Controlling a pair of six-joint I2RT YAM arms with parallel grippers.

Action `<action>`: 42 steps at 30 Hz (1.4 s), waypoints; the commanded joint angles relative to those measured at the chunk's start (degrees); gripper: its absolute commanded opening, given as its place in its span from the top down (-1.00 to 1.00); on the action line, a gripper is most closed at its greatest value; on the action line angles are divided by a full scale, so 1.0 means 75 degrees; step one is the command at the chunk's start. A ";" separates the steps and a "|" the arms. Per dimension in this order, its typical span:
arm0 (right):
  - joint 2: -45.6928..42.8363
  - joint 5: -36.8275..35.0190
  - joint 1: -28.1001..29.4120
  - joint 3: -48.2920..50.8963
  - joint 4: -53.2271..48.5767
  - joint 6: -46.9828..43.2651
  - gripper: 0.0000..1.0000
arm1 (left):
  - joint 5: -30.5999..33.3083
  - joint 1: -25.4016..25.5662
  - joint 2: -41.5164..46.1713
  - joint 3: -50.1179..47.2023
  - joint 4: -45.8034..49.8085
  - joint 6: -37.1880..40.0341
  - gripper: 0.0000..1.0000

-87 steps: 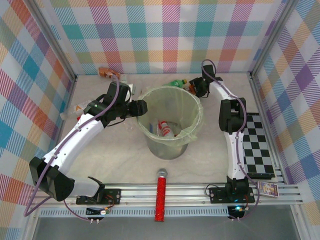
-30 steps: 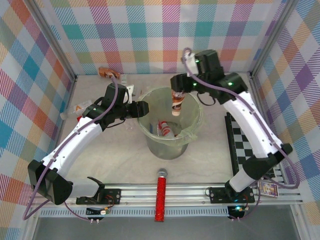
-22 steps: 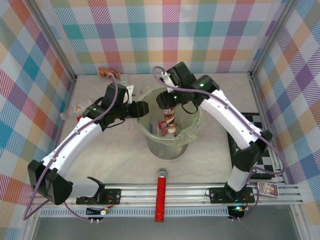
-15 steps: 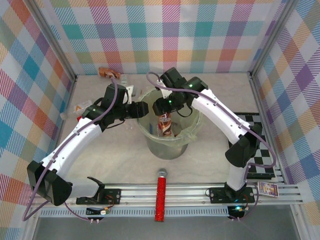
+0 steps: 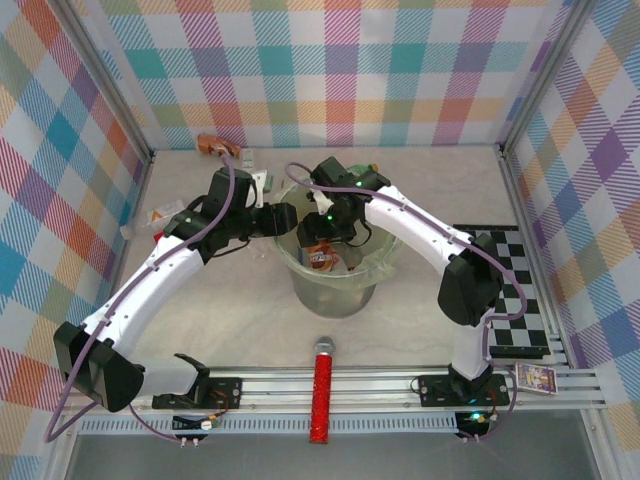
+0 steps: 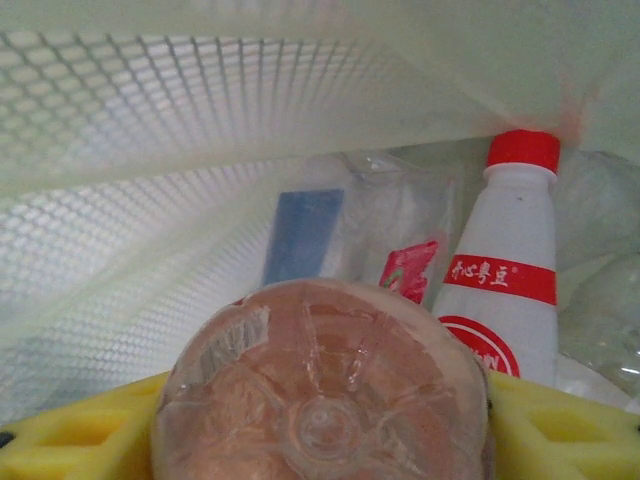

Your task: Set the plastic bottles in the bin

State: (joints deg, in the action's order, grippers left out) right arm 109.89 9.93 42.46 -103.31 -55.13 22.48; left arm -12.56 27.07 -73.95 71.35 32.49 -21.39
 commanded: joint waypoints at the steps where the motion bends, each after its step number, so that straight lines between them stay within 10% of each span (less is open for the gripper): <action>1: -0.0173 0.0293 0.0011 -0.0094 0.0189 0.0252 -0.50 | 0.0128 -0.0019 0.0064 -0.0164 0.0134 0.0134 -0.12; 26: -0.2805 0.0852 -0.0641 -0.1722 -0.0262 -0.0474 -0.67 | 0.0305 -0.0025 -0.0101 -0.0146 0.0132 0.0104 -0.13; 42: -0.4250 0.1000 -0.4521 0.0867 0.1034 0.2215 -0.65 | 0.0408 -0.0024 0.0027 -0.0080 0.0268 0.0134 -0.12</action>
State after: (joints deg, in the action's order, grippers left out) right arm 80.16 15.97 11.97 -100.82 -50.87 32.99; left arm -11.20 27.07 -74.13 71.33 31.55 -21.56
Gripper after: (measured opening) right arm 0.826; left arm 0.562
